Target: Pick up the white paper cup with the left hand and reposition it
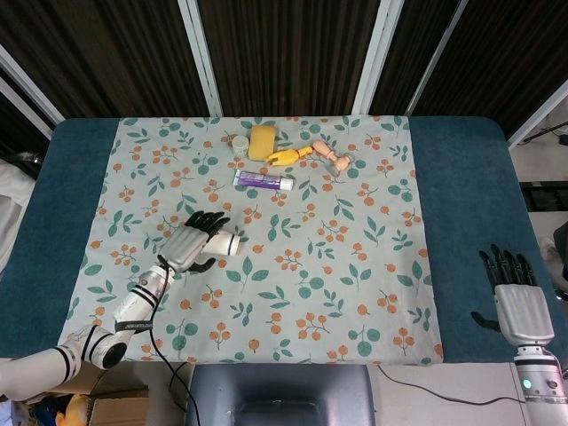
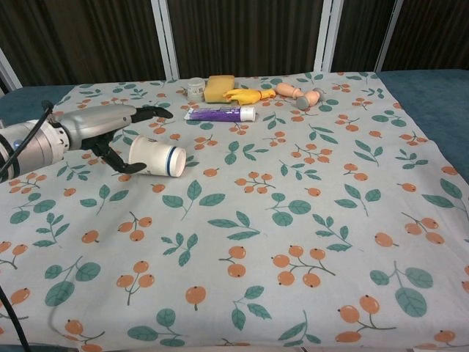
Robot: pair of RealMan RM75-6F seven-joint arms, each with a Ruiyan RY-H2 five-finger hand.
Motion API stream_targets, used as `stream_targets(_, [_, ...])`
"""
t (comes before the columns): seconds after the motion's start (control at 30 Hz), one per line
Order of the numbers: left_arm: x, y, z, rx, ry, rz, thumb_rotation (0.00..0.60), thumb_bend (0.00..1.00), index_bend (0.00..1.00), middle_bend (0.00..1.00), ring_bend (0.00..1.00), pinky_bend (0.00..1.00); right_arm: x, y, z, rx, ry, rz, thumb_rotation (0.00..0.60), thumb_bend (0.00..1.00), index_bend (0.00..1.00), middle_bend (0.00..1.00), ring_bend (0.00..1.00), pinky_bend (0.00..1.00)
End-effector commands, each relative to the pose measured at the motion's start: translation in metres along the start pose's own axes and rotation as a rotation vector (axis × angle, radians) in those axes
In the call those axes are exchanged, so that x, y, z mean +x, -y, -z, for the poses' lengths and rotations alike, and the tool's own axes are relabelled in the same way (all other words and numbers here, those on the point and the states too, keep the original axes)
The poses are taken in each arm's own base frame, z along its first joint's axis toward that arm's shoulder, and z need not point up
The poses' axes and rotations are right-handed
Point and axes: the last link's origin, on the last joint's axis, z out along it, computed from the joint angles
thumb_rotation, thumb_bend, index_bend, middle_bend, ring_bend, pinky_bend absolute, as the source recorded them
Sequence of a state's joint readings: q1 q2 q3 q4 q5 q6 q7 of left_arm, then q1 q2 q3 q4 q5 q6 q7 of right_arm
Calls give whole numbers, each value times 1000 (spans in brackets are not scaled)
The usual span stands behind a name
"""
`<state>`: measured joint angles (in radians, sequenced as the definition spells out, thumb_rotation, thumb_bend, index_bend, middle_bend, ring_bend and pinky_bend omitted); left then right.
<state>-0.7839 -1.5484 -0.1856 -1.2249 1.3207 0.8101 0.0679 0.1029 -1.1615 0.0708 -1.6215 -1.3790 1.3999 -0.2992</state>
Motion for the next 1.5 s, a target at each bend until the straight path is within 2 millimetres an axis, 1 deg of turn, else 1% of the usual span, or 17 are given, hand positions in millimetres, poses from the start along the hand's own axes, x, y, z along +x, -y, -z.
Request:
stream_targets(0.03, [26,-29,-13,-9,-55,-338,600,337,0,0,0,0,1,0,0,0,-3,-3,600,245,0,0,0,0])
stream_targets(0.1, [27,-36,-17,-8,-62,-436,600,337,0,0,0,0,1,-1,0,-3,-7,-3,600,245,0,0,0,0])
stream_targets(0.2, [24,-46,-26,-14,-48,-572,600,336,0,0,0,0,0,-4,1,-13,-5,-4,600,245,0,0,0,0])
stream_targets(0.3, [18,-51,-30,-21,-11,-630,600,336,0,0,0,0,-1,-6,2,-18,1,-6,600,245,0,0,0,0])
stream_targets(0.43, [8,-54,-32,-14,65,-593,600,301,0,0,0,0,-1,-8,2,-22,-7,-30,600,245,0,0,0,0])
stream_targets(0.5, [6,-55,-32,-11,82,-604,600,293,0,0,0,0,-1,-9,2,-21,-7,-41,600,245,0,0,0,0])
stream_targets(0.83, [-1,-56,-38,18,169,-543,600,290,0,0,0,0,-4,-12,-1,-25,21,-41,600,245,0,0,0,0])
stream_targets(0.93, [-1,-57,-41,23,171,-543,600,295,2,3,0,0,-4,-12,-2,-28,28,-44,600,245,0,0,0,0])
stream_targets(1.07, [0,-60,-43,26,162,-528,600,303,39,42,0,0,-5,-13,-3,-30,36,-36,600,245,0,0,0,0])
stream_targets(1.23, [0,-60,-44,25,149,-524,600,331,116,104,0,0,-4,-11,-6,-32,37,-23,600,244,0,0,0,0])
stream_targets(1.5, [-6,-53,-50,59,187,-513,600,368,167,132,0,0,-9,-7,-9,-17,58,-16,600,245,0,0,0,0])
